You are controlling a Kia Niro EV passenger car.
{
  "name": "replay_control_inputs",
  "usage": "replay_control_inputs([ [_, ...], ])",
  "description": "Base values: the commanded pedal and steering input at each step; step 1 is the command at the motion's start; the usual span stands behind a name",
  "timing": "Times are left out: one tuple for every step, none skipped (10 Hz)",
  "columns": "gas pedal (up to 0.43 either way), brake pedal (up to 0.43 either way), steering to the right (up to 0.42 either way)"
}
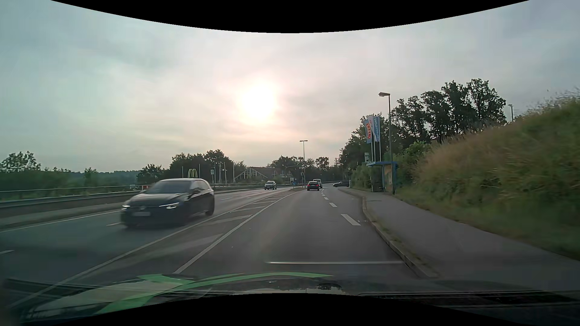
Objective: Follow the waypoints while adhering to traffic rules and regulations
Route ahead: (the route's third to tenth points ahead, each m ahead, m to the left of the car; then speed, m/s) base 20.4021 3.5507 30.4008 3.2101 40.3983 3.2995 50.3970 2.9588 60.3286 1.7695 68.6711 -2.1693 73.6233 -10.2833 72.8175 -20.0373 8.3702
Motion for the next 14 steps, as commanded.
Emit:
replay_control_inputs([
  [0.079,0.000,0.035],
  [0.079,0.000,0.035],
  [0.079,0.000,0.034],
  [0.079,0.000,0.035],
  [0.079,0.000,0.035],
  [0.079,0.000,0.036],
  [0.079,0.000,0.037],
  [0.079,0.000,0.037],
  [0.079,0.000,0.037],
  [0.079,0.000,0.037],
  [0.079,0.000,0.037],
  [0.079,0.000,0.037],
  [0.079,0.000,0.037],
  [0.079,0.000,0.037],
])
